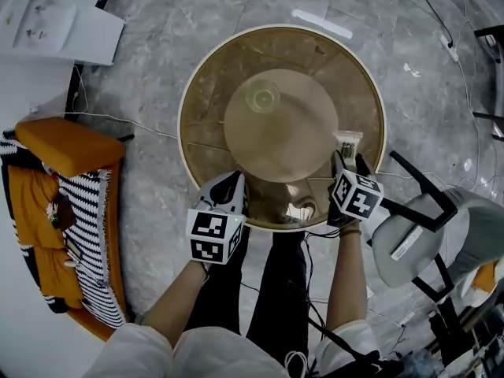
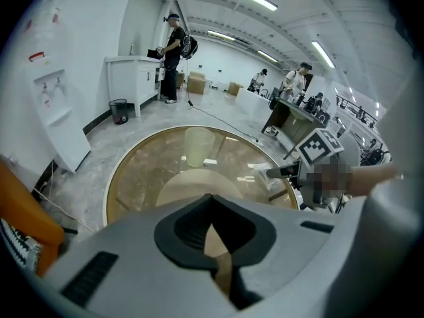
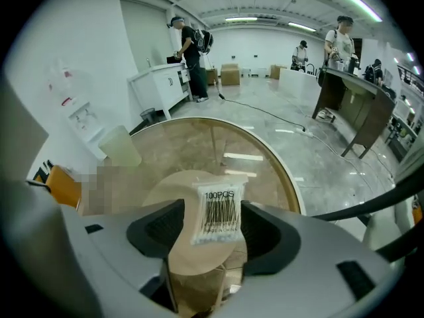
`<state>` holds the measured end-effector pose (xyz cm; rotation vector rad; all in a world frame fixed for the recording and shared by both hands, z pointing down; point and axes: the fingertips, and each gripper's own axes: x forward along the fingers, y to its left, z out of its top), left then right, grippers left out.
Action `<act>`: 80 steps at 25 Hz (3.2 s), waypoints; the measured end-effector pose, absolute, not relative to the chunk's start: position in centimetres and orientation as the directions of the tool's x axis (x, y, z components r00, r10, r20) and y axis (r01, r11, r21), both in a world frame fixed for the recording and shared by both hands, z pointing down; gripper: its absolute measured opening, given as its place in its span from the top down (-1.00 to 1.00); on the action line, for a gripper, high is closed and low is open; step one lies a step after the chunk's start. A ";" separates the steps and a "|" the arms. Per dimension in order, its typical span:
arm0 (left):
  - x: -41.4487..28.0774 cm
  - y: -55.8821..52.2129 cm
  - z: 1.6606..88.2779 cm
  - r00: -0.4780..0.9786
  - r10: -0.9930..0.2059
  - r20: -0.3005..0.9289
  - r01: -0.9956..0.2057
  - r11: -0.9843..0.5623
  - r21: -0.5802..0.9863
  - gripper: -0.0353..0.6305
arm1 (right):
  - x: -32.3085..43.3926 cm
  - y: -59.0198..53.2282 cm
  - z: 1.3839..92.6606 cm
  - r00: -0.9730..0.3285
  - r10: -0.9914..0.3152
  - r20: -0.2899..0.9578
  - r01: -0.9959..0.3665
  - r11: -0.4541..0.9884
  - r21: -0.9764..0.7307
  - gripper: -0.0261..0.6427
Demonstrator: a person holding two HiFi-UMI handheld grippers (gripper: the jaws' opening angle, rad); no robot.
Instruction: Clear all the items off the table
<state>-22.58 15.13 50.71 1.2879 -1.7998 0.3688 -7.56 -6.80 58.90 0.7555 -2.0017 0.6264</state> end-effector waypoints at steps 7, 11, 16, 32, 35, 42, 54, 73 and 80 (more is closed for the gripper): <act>-22.2 15.4 51.8 -0.082 -0.601 0.795 -0.876 0.424 0.231 0.87 | -7.7 -7.6 62.2 -0.371 -0.237 0.898 -0.702 0.704 -0.104 0.03; -22.3 15.1 51.8 -0.075 -0.602 0.795 -0.879 0.416 0.232 0.87 | -7.7 -7.8 62.8 -0.336 -0.236 0.912 -0.702 0.708 -0.075 0.03; -22.2 14.7 51.6 -0.072 -0.600 0.796 -0.888 0.402 0.222 0.87 | -7.9 -7.9 62.9 -0.302 -0.211 0.930 -0.686 0.725 -0.059 0.15; -16.2 9.3 49.4 0.034 -0.631 0.775 -0.960 0.196 0.202 0.87 | 0.0 -6.5 55.4 -0.396 -0.304 0.867 -0.802 0.574 -0.165 0.22; -12.5 6.6 48.6 0.101 -0.642 0.760 -0.976 0.085 0.202 0.87 | 4.8 -6.3 54.0 -0.380 -0.348 0.857 -0.845 0.507 -0.169 0.22; -1.5 2.6 47.1 0.236 -0.619 0.749 -0.971 -0.124 0.204 0.87 | 17.6 -6.0 52.1 -0.307 -0.430 0.849 -0.932 0.316 -0.177 0.22; 19.7 -3.6 47.7 0.433 -0.524 0.733 -0.879 -0.424 0.216 0.87 | 41.4 -3.7 52.4 -0.125 -0.493 0.861 -0.987 -0.024 -0.157 0.22; 32.7 -8.1 50.5 0.519 -0.409 0.751 -0.789 -0.566 0.237 0.87 | 52.6 -5.1 59.8 -0.047 -0.427 0.903 -0.964 -0.218 -0.153 0.21; 30.6 -8.3 52.0 0.493 -0.419 0.762 -0.824 -0.506 0.254 0.87 | 52.0 -5.9 60.2 -0.039 -0.438 0.898 -0.968 -0.205 -0.143 0.10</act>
